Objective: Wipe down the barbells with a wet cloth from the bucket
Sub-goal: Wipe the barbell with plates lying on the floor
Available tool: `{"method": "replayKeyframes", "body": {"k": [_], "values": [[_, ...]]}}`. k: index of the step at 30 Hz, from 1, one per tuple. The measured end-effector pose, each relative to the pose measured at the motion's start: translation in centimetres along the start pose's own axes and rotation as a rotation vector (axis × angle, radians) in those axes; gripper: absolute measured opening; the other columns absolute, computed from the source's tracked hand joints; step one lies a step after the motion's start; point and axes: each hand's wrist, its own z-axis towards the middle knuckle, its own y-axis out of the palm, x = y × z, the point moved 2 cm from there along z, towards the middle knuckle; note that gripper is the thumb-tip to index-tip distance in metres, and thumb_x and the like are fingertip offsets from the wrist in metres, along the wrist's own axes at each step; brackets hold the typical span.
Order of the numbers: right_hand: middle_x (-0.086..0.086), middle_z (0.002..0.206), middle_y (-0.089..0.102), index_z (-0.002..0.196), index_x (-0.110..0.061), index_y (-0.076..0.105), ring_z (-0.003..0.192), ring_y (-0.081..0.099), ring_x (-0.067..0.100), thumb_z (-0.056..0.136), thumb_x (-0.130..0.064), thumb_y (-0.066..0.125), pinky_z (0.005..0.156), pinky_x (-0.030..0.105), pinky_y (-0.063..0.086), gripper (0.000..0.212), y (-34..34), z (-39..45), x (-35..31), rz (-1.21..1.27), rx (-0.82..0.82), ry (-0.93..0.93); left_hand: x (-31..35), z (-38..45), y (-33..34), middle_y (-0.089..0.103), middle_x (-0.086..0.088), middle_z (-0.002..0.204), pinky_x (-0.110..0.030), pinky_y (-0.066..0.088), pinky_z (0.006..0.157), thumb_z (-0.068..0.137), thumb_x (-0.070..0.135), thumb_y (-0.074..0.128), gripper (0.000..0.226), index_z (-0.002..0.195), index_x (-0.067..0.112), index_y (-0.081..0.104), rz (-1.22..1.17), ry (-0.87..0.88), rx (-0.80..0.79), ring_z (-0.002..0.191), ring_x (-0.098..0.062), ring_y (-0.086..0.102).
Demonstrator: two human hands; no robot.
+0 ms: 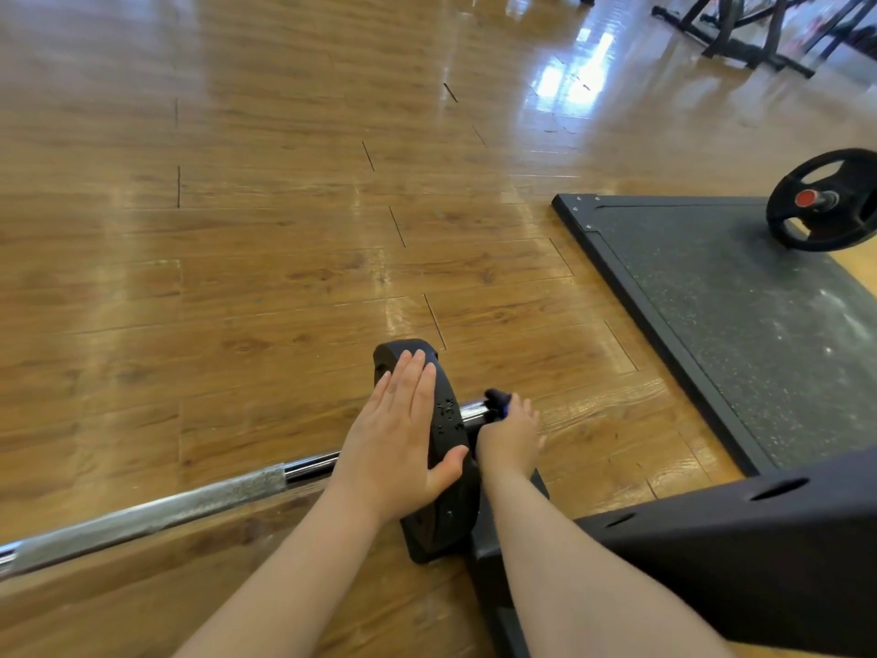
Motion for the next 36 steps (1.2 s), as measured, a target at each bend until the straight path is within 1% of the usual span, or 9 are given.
{"method": "replayKeyframes", "body": {"k": [5, 8, 11, 14, 17, 20, 28, 33, 36], "values": [[-0.003, 0.152, 0.029, 0.145, -0.02, 0.035, 0.143, 0.016, 0.015, 0.094, 0.0, 0.046, 0.114, 0.032, 0.018, 0.056, 1.3, -0.9, -1.1, -0.149, -0.249, -0.493, -0.6, -0.4, 0.1, 0.038, -0.02, 0.146, -0.044, 0.026, 0.108, 0.078, 0.055, 0.04, 0.084, 0.138, -0.004, 0.037, -0.042, 0.0, 0.03, 0.136, -0.032, 0.035], [0.005, 0.136, 0.052, 0.13, -0.014, 0.056, 0.133, 0.039, 0.023, 0.093, 0.002, 0.046, 0.109, 0.038, 0.033, 0.041, 0.7, -1.4, -1.7, 0.056, -0.343, -0.486, -0.6, -0.7, 0.2, 0.037, -0.02, 0.147, -0.045, 0.025, 0.108, 0.078, 0.055, 0.041, 0.085, 0.139, -0.003, 0.034, -0.062, -0.003, 0.036, 0.137, -0.032, 0.033], [0.012, 0.137, 0.05, 0.129, -0.003, 0.053, 0.133, 0.04, 0.023, 0.093, 0.007, 0.042, 0.112, 0.036, 0.027, 0.039, -0.2, -2.1, -1.8, 0.136, -0.384, -0.514, -0.6, -0.7, 0.2, 0.035, -0.019, 0.148, -0.044, 0.025, 0.108, 0.078, 0.055, 0.041, 0.084, 0.14, -0.001, 0.031, -0.082, -0.005, 0.046, 0.138, -0.031, 0.032], [-0.003, 0.145, 0.041, 0.139, -0.019, 0.044, 0.139, 0.026, 0.014, 0.092, -0.006, 0.053, 0.118, 0.037, 0.013, 0.049, 0.4, -2.0, -1.3, -0.129, -0.261, -0.583, -0.5, -0.5, 0.2, 0.036, -0.019, 0.147, -0.045, 0.026, 0.108, 0.078, 0.056, 0.041, 0.085, 0.139, -0.002, 0.035, -0.073, 0.001, 0.04, 0.137, -0.031, 0.033], [-0.003, 0.158, 0.013, 0.15, -0.02, 0.019, 0.145, 0.003, 0.014, 0.092, -0.004, 0.05, 0.117, 0.039, 0.004, 0.068, 0.1, -1.0, -0.5, -0.234, -0.119, -0.383, -0.3, -0.3, 0.1, 0.039, -0.019, 0.146, -0.046, 0.032, 0.106, 0.078, 0.057, 0.041, 0.084, 0.138, -0.002, 0.037, -0.067, 0.005, 0.026, 0.136, -0.031, 0.036], [0.001, 0.159, 0.004, 0.151, -0.015, 0.011, 0.145, -0.002, 0.017, 0.089, 0.002, 0.047, 0.117, 0.038, 0.004, 0.073, -0.3, -0.4, -0.2, -0.142, -0.124, -0.184, -0.4, -0.3, 0.3, 0.038, -0.019, 0.147, -0.045, 0.032, 0.107, 0.078, 0.057, 0.041, 0.085, 0.139, -0.002, 0.036, -0.079, 0.002, 0.029, 0.137, -0.031, 0.034], [-0.009, 0.157, 0.013, 0.15, -0.026, 0.018, 0.145, -0.001, 0.011, 0.093, -0.005, 0.053, 0.116, 0.031, 0.003, 0.071, 0.9, -1.3, -0.9, -0.361, -0.273, -0.631, -0.5, -0.6, 0.0, 0.036, -0.019, 0.148, -0.044, 0.028, 0.108, 0.078, 0.056, 0.042, 0.084, 0.14, 0.0, 0.031, -0.106, 0.002, 0.013, 0.138, -0.03, 0.03], [0.002, 0.159, -0.002, 0.151, -0.017, 0.003, 0.145, -0.005, 0.02, 0.095, -0.006, 0.046, 0.116, 0.039, 0.005, 0.071, 0.1, -1.4, 0.0, -0.426, -0.123, -0.399, -0.2, -0.4, -0.3, 0.039, -0.021, 0.145, -0.043, 0.028, 0.107, 0.079, 0.058, 0.04, 0.086, 0.139, -0.004, 0.039, -0.071, -0.009, -0.015, 0.136, -0.032, 0.036], [0.003, 0.158, 0.008, 0.151, -0.015, 0.012, 0.145, 0.003, 0.021, 0.092, -0.004, 0.05, 0.117, 0.039, 0.015, 0.071, 0.6, -0.7, 0.3, -0.259, -0.117, -0.244, -0.2, -0.4, -0.3, 0.039, -0.021, 0.145, -0.043, 0.028, 0.108, 0.079, 0.058, 0.04, 0.086, 0.139, -0.004, 0.038, -0.061, 0.002, -0.016, 0.136, -0.032, 0.036]]}}
